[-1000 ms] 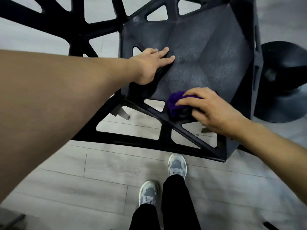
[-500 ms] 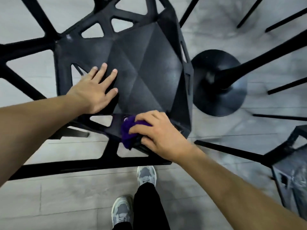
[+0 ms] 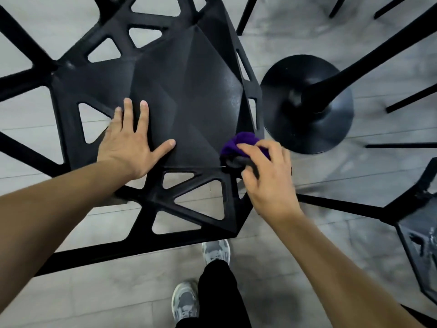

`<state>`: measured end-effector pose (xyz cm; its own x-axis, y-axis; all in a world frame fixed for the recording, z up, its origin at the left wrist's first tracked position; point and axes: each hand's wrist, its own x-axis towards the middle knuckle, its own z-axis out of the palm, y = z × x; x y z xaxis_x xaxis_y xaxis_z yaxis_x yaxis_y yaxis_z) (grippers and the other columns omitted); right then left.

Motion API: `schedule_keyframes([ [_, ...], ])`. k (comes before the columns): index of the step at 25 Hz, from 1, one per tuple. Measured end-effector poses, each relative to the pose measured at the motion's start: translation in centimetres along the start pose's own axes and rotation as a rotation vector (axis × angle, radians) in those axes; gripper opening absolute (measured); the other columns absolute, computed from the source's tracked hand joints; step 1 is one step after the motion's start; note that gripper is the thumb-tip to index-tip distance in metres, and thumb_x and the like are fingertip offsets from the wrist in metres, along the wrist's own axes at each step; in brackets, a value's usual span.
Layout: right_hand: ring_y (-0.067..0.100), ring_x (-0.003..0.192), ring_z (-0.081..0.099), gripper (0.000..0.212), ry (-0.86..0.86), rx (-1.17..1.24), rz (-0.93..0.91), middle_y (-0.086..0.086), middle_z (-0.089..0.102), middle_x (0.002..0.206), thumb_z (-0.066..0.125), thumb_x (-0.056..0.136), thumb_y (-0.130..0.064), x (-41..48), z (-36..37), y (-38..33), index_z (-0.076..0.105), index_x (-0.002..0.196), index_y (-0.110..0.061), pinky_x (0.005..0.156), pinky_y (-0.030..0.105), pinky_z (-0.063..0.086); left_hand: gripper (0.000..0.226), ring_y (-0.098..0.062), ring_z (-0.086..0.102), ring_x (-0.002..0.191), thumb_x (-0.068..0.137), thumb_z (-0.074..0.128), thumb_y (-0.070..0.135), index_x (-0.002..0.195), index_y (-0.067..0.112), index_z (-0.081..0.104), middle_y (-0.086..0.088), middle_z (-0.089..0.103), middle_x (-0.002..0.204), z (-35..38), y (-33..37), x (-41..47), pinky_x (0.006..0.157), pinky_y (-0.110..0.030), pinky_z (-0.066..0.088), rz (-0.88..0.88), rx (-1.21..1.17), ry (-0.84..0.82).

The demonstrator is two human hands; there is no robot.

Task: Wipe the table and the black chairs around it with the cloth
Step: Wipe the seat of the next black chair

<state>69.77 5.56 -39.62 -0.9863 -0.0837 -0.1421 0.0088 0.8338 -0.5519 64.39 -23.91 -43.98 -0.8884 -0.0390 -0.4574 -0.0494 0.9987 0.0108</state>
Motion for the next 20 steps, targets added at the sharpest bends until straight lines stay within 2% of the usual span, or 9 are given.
schedule_keyframes([
  [2,0.024,0.105,0.046,0.044,-0.046,-0.037,-0.099,-0.002,0.051,0.126,0.048,0.086,-0.025,-2.3,0.1,-1.2,0.065,0.126,-0.030,0.090,0.046,0.047,0.114,-0.038,-0.002,0.156,0.077,0.006,0.091,0.159,0.017,-0.018,-0.020,-0.011,0.168,0.1,-0.1,0.0,0.128,-0.046,0.007,0.002,-0.006,-0.008],
  [4,0.018,0.109,0.045,0.043,-0.137,-0.001,-0.168,-0.009,0.048,0.129,0.048,0.085,-0.027,-6.7,-0.9,-1.9,0.062,0.126,-0.036,0.092,0.039,0.047,0.116,-0.039,0.000,0.156,0.075,0.005,0.093,0.160,0.016,-0.016,-0.021,-0.009,0.168,-0.3,0.3,0.0,0.128,-0.047,0.008,-0.008,-0.016,-0.027],
  [6,0.014,0.114,0.044,0.046,-0.189,0.043,-0.216,-0.012,0.046,0.132,0.050,0.087,-0.029,-9.6,-1.4,-1.9,0.057,0.131,-0.042,0.093,0.036,0.048,0.113,-0.039,0.005,0.155,0.078,0.014,0.089,0.161,0.016,-0.008,-0.020,-0.004,0.169,-1.1,0.7,-0.4,0.127,-0.047,0.011,-0.048,-0.053,-0.024],
  [8,0.016,0.112,0.047,0.050,-0.110,0.016,-0.268,-0.007,0.049,0.131,0.052,0.087,-0.026,-9.0,-0.5,-0.7,0.056,0.135,-0.039,0.091,0.038,0.049,0.099,-0.039,0.015,0.154,0.088,0.025,0.080,0.163,0.019,0.005,-0.018,0.004,0.169,-1.6,1.6,-0.6,0.126,-0.048,0.016,0.000,-0.098,0.061],
  [10,0.020,0.107,0.049,0.049,0.029,0.003,-0.197,0.000,0.053,0.128,0.052,0.088,-0.021,-5.7,0.8,0.7,0.060,0.135,-0.033,0.089,0.041,0.048,0.082,-0.038,0.019,0.153,0.095,0.024,0.070,0.163,0.026,0.012,-0.013,0.009,0.170,-1.4,2.8,-0.2,0.125,-0.049,0.020,0.122,-0.106,0.164],
  [12,0.023,0.106,0.048,0.047,0.107,-0.034,-0.181,0.002,0.052,0.128,0.051,0.090,-0.020,-2.3,1.4,1.7,0.061,0.136,-0.029,0.090,0.041,0.045,0.076,-0.035,0.013,0.155,0.095,0.019,0.066,0.163,0.033,0.007,-0.009,0.005,0.171,-0.9,3.9,0.5,0.126,-0.048,0.017,0.179,-0.105,0.171],
  [16,0.023,0.111,0.046,0.046,0.199,0.011,-0.145,-0.002,0.048,0.130,0.057,0.092,-0.019,3.1,1.3,1.6,0.060,0.137,-0.029,0.095,0.034,0.039,0.070,-0.028,-0.007,0.158,0.100,0.016,0.061,0.161,0.036,-0.007,-0.002,-0.009,0.171,0.8,4.7,0.6,0.127,-0.050,0.005,0.136,-0.132,0.196],
  [18,0.025,0.112,0.046,0.043,0.302,0.091,-0.065,0.001,0.047,0.127,0.060,0.094,-0.013,8.2,1.7,0.9,0.062,0.135,-0.026,0.100,0.040,0.042,0.069,-0.026,-0.011,0.158,0.102,0.019,0.058,0.161,0.036,-0.007,0.000,-0.012,0.171,1.1,4.9,0.4,0.127,-0.051,0.005,0.136,-0.151,0.210],
  [20,0.031,0.109,0.048,0.043,0.343,0.111,-0.064,0.009,0.049,0.125,0.064,0.093,-0.008,15.3,2.3,-0.5,0.062,0.134,-0.019,0.099,0.049,0.045,0.069,-0.023,-0.012,0.157,0.102,0.023,0.058,0.161,0.037,-0.006,0.002,-0.013,0.171,1.1,4.8,0.5,0.127,-0.050,0.005,0.140,-0.180,0.223],
])
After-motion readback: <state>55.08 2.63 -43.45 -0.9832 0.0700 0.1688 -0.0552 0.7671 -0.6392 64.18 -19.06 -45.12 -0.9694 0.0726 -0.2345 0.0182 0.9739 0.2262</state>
